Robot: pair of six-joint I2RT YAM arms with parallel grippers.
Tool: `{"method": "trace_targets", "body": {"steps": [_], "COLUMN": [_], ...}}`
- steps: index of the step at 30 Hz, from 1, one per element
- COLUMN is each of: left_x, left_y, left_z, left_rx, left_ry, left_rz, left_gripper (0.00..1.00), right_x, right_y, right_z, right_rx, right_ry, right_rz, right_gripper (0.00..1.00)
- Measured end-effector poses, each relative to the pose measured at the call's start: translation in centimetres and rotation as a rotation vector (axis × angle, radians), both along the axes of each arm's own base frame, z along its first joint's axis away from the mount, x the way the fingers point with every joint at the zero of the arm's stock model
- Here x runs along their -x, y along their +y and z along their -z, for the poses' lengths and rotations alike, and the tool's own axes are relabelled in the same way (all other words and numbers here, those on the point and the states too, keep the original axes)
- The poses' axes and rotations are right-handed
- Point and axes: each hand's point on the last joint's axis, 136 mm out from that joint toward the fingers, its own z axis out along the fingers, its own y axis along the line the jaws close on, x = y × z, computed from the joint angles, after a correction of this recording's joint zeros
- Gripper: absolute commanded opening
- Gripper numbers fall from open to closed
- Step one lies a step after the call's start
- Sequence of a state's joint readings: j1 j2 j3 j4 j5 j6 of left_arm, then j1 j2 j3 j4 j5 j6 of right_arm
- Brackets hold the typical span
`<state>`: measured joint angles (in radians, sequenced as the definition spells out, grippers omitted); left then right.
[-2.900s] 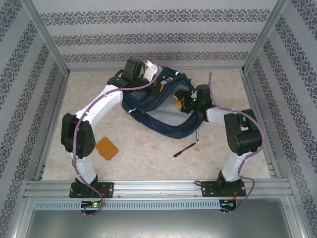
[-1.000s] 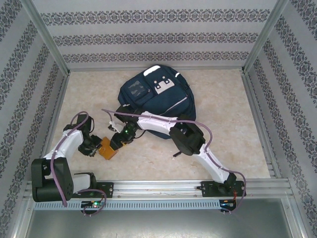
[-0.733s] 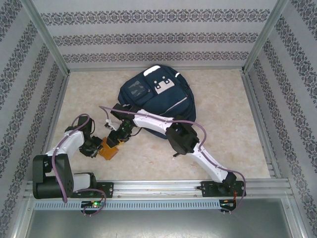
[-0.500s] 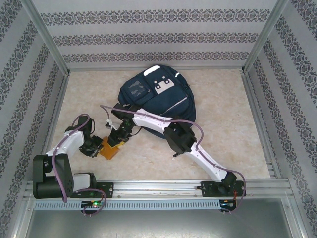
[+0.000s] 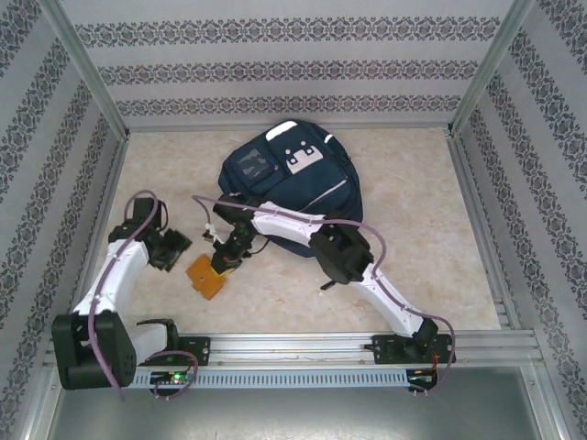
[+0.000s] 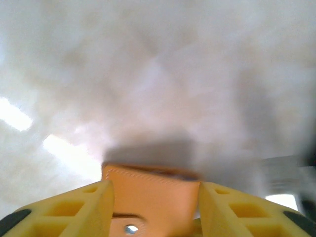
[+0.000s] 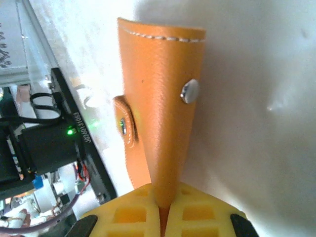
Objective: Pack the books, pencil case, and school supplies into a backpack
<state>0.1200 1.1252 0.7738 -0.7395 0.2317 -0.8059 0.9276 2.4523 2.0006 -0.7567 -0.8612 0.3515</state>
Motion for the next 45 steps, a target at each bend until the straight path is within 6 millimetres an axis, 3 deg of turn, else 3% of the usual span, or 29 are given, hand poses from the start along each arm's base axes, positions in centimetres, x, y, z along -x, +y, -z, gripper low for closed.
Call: {"method": "trace_targets", "body": {"steps": [3,7,10,13,16,19,26,29,33,39,41,42,44,45], "left_x": [-3.0,-6.3,-8.2,-9.3,-10.2,-10.8,-11.3,-11.7,-12.3,-13.1,-13.6,-13.9,-14.5,-14.6], "left_y": [-0.1,-2.6,-6.7,-11.9,-16.9,-21.1,-30.3,-32.9,-34.9,-35.7,-35.6,-35.5,-35.4,-35.4], "left_z": [-4.8,-8.7,-10.3,-11.3,-11.8,-11.5,-8.5,-6.8,-4.3,-0.1,0.9,1.1,1.6,1.7], "left_rx": [-0.048,-0.088,-0.126,-0.161,-0.195,-0.242,-0.335,-0.374,-0.422,-0.494,-0.526,-0.54,-0.567,-0.577], "left_ry": [-0.178,-0.324,-0.392,-0.441,-0.482,-0.51,-0.531,-0.519,-0.487,-0.396,-0.371,-0.363,-0.347,-0.34], "left_rz": [0.083,0.25,0.444,0.675,0.882,1.06,1.427,1.523,1.6,1.638,1.631,1.629,1.618,1.616], "left_gripper": [0.52,0.55,0.58,0.6,0.6,0.61,0.64,0.67,0.7,0.71,0.62,0.52,0.22,0.13], "right_x": [-1.5,-6.5,-10.6,-13.6,-15.3,-16.0,-14.8,-13.7,-12.2,-10.6,-10.3,-10.3,-10.1,-10.0], "right_y": [-2.7,-7.9,-13.3,-19.3,-24.9,-29.8,-40.2,-43.1,-45.5,-46.5,-46.5,-46.5,-46.5,-46.4], "right_z": [-3.1,-9.1,-13.3,-15.7,-16.3,-15.7,-13.6,-13.4,-13.0,-12.4,-12.3,-12.2,-11.8,-11.6], "right_rx": [-0.018,-0.093,-0.137,-0.146,-0.124,-0.081,0.044,0.072,0.099,0.114,0.113,0.112,0.11,0.109], "right_ry": [-0.026,-0.131,-0.238,-0.322,-0.369,-0.384,-0.407,-0.431,-0.45,-0.471,-0.473,-0.471,-0.46,-0.453], "right_rz": [0.099,0.296,0.472,0.641,0.788,0.921,1.231,1.326,1.417,1.461,1.464,1.466,1.475,1.479], "right_gripper": [0.0,0.0,0.0,0.0,0.0,0.0,0.0,0.0,0.0,0.0,0.0,0.0,0.0,0.0]}}
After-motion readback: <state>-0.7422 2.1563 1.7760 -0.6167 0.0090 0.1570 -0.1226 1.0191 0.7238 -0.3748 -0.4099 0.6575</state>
